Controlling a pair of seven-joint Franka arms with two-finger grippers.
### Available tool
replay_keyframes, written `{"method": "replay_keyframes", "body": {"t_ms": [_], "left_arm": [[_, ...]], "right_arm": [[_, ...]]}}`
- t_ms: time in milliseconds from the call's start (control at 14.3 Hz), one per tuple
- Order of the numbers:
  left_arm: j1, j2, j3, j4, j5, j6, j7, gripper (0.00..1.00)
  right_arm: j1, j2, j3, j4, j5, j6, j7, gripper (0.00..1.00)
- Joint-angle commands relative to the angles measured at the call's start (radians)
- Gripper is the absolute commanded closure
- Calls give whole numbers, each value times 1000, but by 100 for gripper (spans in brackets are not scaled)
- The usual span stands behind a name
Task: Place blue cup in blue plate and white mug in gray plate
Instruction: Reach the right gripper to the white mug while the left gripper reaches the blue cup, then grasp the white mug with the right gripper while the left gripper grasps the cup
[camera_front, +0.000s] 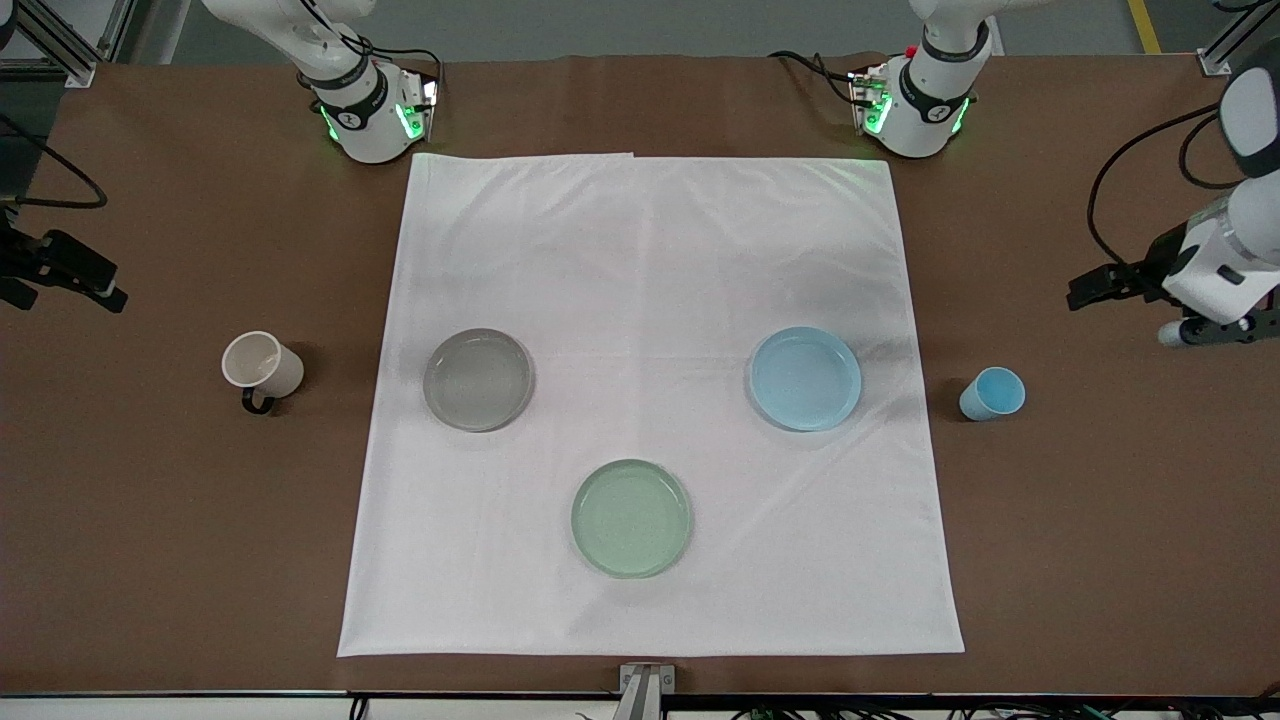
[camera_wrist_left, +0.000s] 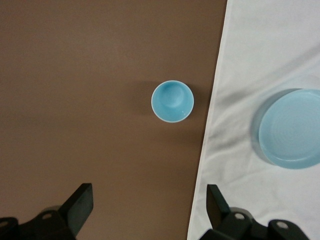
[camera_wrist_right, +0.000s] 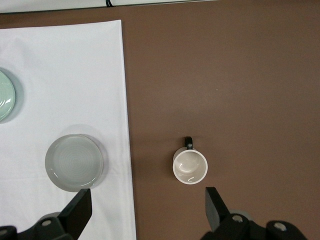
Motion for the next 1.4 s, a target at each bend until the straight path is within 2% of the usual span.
{"method": "replay_keyframes", "body": {"t_ms": [0, 140, 349, 628, 837, 977, 1047, 1116, 1186, 1256, 1326], "left_arm": [[27, 29, -7, -152, 21, 236, -1, 0], [29, 109, -5, -188, 21, 385, -1, 0], [44, 224, -7, -186, 21, 504, -1, 5], [41, 296, -7, -159, 21, 530, -4, 19], [41, 316, -7, -156, 19, 544, -9, 30], [43, 332, -7, -157, 19, 558, -9, 42], [43, 336, -7, -159, 21, 559, -9, 59], [43, 337, -7, -159, 21, 559, -10, 80], [43, 337, -7, -157, 19, 559, -13, 91], [41, 333, -8, -157, 19, 559, -16, 99], [41, 327, -10, -157, 19, 558, -18, 100]], "right_arm": [[8, 35, -14, -10, -1, -20, -9, 0], [-12, 95, -14, -28, 0, 3, -11, 0], [-18, 165, -14, -105, 0, 117, -11, 0], [-54, 205, -12, -315, 3, 398, -56, 0], [-99, 288, -11, -364, 13, 518, -115, 0], [-116, 326, -9, -370, 14, 549, -117, 0], [-120, 328, -9, -389, 14, 563, -115, 0], [-121, 330, -9, -412, 19, 596, -115, 0], [-121, 331, -9, -444, 26, 644, -115, 0], [-121, 336, -9, -468, 28, 684, -115, 0], [-121, 343, -9, -485, 28, 707, -115, 0]]}}
